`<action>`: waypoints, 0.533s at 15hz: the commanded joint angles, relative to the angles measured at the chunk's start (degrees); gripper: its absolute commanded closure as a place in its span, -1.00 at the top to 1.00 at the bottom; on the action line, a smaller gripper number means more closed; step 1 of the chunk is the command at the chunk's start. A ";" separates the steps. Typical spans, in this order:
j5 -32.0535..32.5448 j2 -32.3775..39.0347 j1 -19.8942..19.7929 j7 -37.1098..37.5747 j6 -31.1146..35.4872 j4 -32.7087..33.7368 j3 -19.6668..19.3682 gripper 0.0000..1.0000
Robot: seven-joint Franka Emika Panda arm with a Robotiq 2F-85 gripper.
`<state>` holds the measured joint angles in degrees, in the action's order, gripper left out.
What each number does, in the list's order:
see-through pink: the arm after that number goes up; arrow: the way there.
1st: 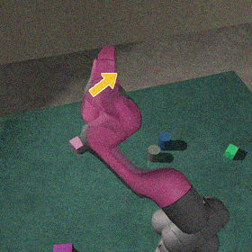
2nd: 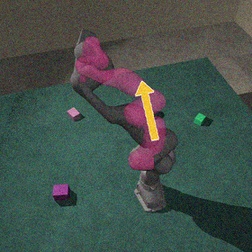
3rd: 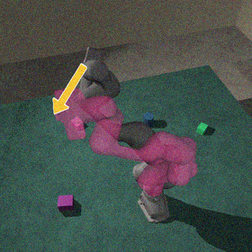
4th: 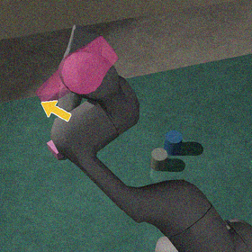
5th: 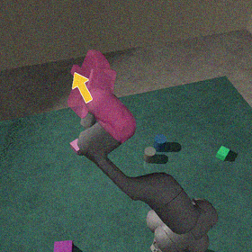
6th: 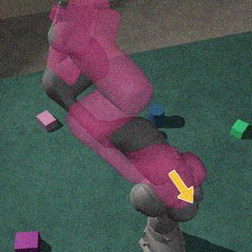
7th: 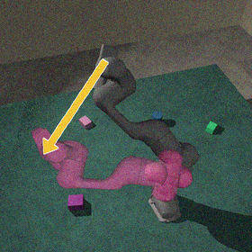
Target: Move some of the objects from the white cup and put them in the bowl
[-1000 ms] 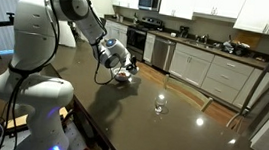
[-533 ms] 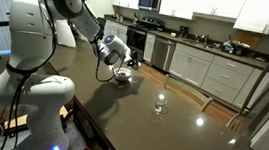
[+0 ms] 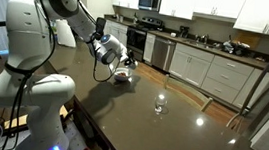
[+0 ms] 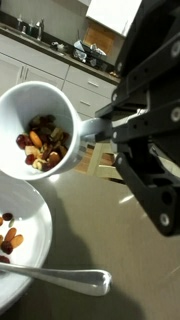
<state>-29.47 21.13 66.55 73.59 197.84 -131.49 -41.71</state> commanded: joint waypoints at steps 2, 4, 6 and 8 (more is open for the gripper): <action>-1.56 1.22 4.72 -0.70 0.18 0.55 -4.73 -0.87; -1.64 2.31 6.85 -0.38 0.21 0.97 -7.05 -0.87; -1.48 2.95 8.95 -0.13 0.22 0.77 -9.15 -0.87; -1.45 3.46 11.15 0.02 0.21 0.52 -11.17 -0.87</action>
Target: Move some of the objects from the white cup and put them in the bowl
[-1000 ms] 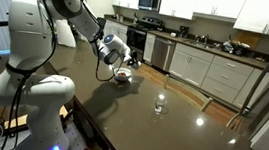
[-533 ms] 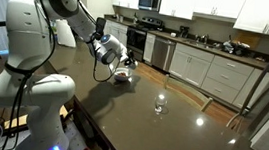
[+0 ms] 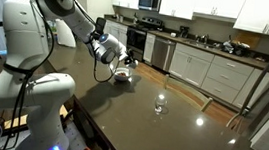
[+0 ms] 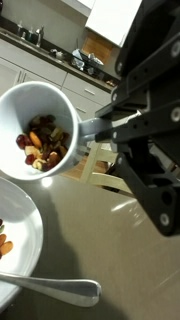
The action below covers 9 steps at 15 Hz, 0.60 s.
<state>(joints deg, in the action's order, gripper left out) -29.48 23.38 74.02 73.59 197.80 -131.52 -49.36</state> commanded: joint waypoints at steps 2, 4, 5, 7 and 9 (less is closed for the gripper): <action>-1.25 1.43 5.51 0.15 0.27 0.19 -5.19 -0.87; -1.07 1.20 7.13 0.20 0.27 -0.42 -6.63 -0.87; -0.93 0.81 7.78 0.17 0.29 -0.86 -7.19 -0.87; -0.85 0.53 8.86 0.26 0.31 -1.67 -8.15 -0.87; -0.67 0.15 9.71 0.33 0.31 -2.75 -8.84 -0.87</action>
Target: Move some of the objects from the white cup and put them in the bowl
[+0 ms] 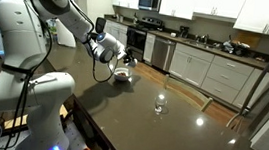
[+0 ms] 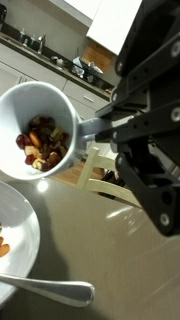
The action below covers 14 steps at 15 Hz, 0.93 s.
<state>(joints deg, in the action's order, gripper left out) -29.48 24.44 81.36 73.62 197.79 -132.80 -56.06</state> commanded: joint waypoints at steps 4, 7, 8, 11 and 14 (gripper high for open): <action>-0.49 -0.78 4.37 0.69 0.31 -2.88 -3.59 -0.87; -0.85 0.39 7.59 0.71 0.32 -3.06 -6.30 -0.87; -0.81 0.56 8.64 0.83 0.31 -3.11 -7.17 -0.87; -0.15 -0.02 11.10 0.75 0.32 -3.66 -8.95 -0.87; -4.17 -1.03 7.83 -4.33 0.49 -3.05 -4.64 -0.69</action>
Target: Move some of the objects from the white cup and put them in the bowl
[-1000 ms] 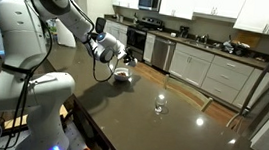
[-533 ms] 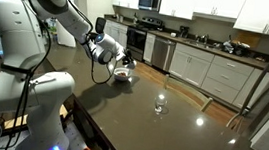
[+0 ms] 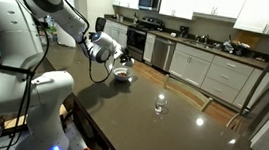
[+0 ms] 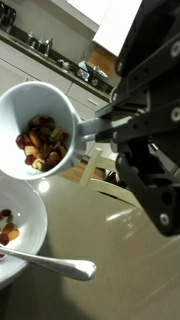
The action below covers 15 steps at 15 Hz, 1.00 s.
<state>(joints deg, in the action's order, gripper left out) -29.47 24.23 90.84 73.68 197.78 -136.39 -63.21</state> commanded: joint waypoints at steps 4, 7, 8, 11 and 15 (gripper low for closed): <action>-1.00 3.93 3.02 0.30 0.51 0.83 -2.58 -0.87; -1.55 7.98 6.51 1.07 0.36 2.03 -5.30 -0.87; -1.53 9.29 7.47 1.30 0.35 2.29 -5.96 -0.87; -1.52 12.81 9.78 1.85 0.35 2.79 -7.71 -0.87; -1.34 16.28 10.14 2.61 0.34 2.92 -8.31 -0.87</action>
<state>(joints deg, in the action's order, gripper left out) -29.55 36.25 100.02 74.23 197.79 -134.31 -69.66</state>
